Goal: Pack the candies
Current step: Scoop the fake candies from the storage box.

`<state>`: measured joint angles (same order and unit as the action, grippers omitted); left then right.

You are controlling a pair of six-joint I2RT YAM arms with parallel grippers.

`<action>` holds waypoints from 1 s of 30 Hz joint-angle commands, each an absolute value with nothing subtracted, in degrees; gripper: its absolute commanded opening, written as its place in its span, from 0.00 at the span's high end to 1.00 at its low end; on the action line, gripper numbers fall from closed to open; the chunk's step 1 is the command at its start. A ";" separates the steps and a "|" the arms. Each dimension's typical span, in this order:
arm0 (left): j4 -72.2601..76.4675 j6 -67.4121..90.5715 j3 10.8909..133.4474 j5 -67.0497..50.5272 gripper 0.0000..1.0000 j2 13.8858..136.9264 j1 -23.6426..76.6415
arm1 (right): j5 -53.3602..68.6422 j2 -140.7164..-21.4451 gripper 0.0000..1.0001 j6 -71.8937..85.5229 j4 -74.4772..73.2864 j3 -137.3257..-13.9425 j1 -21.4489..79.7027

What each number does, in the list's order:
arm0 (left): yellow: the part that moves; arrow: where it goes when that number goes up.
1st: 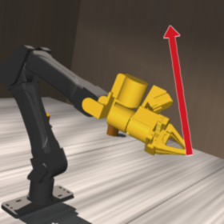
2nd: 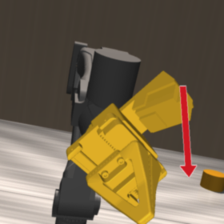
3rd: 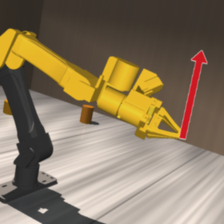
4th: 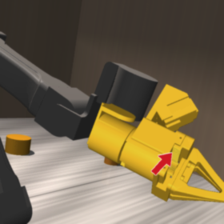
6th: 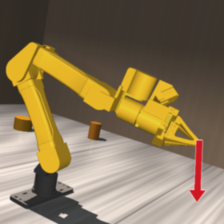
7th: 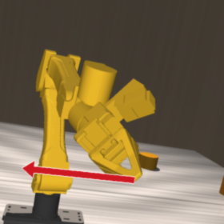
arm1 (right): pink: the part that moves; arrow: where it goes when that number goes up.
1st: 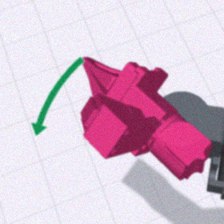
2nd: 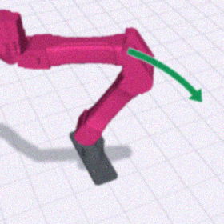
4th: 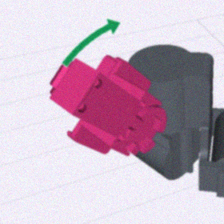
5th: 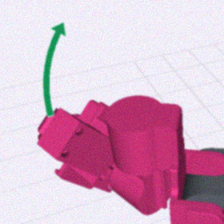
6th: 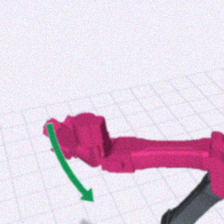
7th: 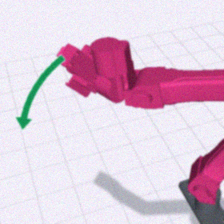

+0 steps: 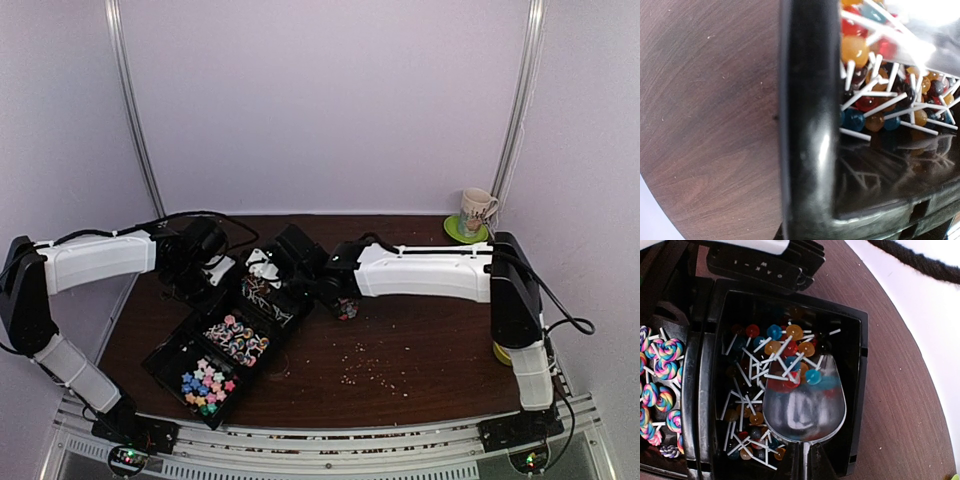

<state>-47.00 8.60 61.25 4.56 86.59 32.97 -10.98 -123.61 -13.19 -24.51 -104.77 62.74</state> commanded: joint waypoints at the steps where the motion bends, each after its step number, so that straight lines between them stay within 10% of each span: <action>1: -38.39 7.21 63.69 -1.31 1.00 81.52 34.31 | -8.25 -123.19 1.00 -12.54 -19.01 -100.51 62.79; 30: -39.72 9.49 64.11 0.82 1.00 84.12 30.63 | -3.58 -106.08 1.00 -10.05 22.64 -68.58 60.79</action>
<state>-43.90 8.51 61.17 3.55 85.17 31.53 -4.84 -109.95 -10.11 14.20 -70.94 60.97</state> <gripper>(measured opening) 0.076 0.058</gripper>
